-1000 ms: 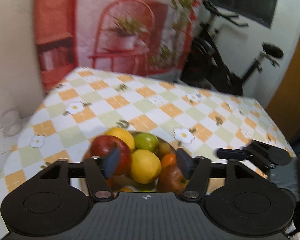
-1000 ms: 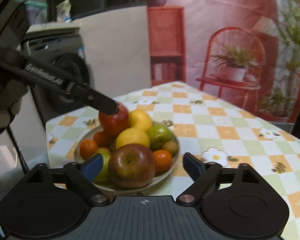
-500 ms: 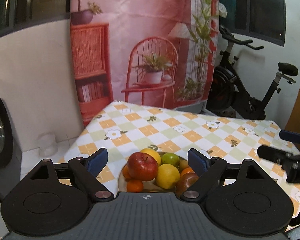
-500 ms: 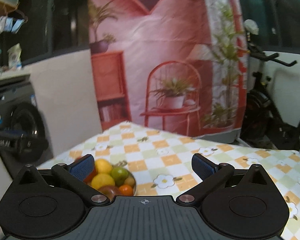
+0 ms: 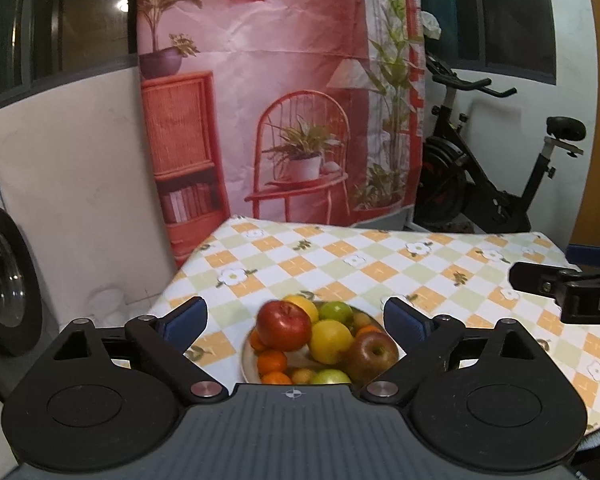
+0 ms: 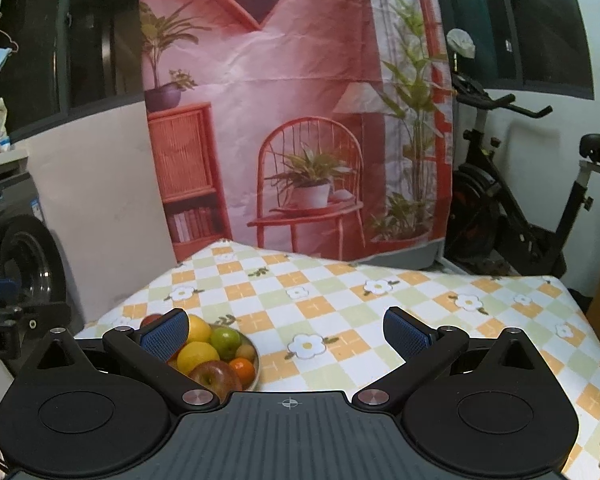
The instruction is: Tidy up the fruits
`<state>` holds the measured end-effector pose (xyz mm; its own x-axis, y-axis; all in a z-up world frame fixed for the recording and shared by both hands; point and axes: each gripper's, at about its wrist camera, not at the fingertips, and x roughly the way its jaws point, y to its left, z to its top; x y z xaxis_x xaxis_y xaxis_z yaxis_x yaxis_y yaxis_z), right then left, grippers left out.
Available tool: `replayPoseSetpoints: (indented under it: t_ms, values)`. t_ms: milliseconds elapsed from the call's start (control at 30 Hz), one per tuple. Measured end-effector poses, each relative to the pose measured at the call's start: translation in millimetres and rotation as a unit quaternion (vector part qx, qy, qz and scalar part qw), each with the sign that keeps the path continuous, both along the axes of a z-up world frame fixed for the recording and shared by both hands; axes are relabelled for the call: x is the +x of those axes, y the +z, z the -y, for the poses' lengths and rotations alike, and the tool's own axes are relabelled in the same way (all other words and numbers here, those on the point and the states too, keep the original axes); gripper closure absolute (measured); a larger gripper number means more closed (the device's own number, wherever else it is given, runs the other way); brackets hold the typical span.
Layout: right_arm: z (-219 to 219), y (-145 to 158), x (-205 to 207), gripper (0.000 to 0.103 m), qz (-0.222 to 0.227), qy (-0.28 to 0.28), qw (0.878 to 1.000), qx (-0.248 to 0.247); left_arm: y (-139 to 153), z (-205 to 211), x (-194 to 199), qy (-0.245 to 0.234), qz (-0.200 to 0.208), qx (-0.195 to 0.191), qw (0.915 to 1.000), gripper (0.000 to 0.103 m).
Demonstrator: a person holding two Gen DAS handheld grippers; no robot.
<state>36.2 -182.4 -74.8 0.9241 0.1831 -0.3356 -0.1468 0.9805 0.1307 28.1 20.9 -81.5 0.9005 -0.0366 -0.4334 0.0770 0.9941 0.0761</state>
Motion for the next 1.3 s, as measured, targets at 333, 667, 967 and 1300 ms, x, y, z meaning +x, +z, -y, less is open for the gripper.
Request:
replayPoseSetpoints:
  t_ms: [333, 667, 967, 1300]
  values:
    - [-10.6, -4.5, -4.0, 0.0, -0.008, 0.004, 1.0, -0.011, -9.8, -3.2, -7.0, 0.011, 0.012, 0.009, 0.9998, 0.007]
    - [-5.3, -8.4, -4.5, 0.0, -0.01, -0.002, 1.0, -0.012, -12.0, 5.9, -7.2, 0.0, 0.013, 0.013, 0.9998, 0.007]
    - [-4.0, -9.4, -5.9, 0.0, -0.011, -0.003, 1.0, -0.015, -12.6, 8.4, -9.2, -0.002, 0.021, 0.017, 0.9996, 0.007]
    - [-4.6, -8.8, -6.0, 0.0, -0.011, -0.002, 1.0, -0.017, -14.4, 10.1, -9.8, -0.004, 0.024, 0.017, 0.9996, 0.007]
